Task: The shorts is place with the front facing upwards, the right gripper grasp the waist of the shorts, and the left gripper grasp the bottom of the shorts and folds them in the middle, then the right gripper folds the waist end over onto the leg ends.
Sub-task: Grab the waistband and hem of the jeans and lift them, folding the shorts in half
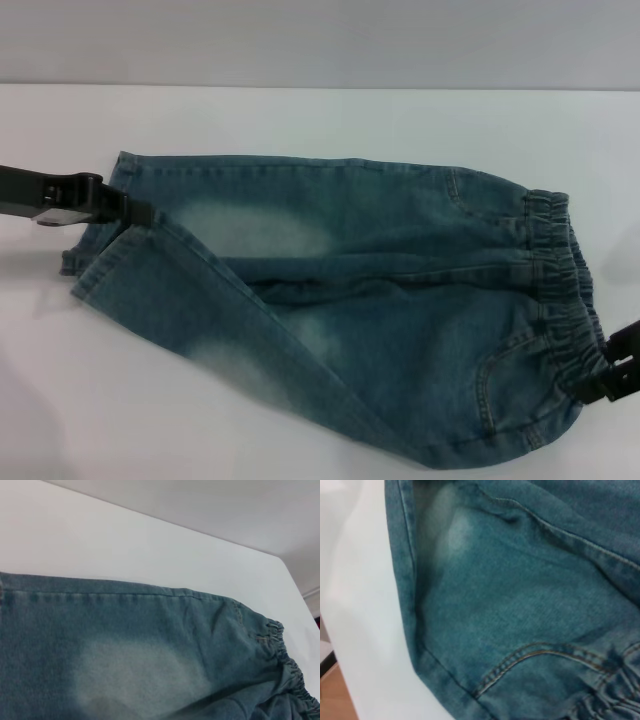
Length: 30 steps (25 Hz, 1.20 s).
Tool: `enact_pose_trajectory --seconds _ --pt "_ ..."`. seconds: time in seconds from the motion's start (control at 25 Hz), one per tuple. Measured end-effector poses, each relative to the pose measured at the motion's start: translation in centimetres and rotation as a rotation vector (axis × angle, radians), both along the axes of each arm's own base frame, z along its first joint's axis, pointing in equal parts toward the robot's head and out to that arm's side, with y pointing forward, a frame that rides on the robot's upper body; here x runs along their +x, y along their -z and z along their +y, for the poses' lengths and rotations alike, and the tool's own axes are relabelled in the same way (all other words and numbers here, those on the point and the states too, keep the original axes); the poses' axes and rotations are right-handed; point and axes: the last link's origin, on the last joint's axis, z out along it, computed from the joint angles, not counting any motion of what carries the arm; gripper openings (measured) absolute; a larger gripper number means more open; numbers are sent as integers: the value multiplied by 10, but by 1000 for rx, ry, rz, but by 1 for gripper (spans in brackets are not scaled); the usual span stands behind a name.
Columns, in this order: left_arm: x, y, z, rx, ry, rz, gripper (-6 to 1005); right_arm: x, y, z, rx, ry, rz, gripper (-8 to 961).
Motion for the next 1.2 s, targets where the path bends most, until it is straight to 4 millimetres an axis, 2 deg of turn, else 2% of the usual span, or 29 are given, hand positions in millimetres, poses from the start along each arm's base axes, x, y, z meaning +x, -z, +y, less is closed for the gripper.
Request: enact_pose_trajectory --seconds 0.16,0.4,0.6,0.8,1.0,1.2 --pt "0 -2 1 7 0 6 35 0 -5 2 26 -11 -9 565" --pt "0 -5 4 22 3 13 35 0 -3 3 21 -14 -7 382" --pt "0 -7 7 34 4 20 35 -1 -2 2 16 -14 -4 153" --pt "-1 -11 10 56 0 29 35 0 -2 2 17 -23 4 0" --pt "-2 -17 15 95 -11 30 36 0 -10 3 107 -44 101 0" --pt "-8 -30 24 204 -42 21 41 16 -25 7 326 -55 227 -1"
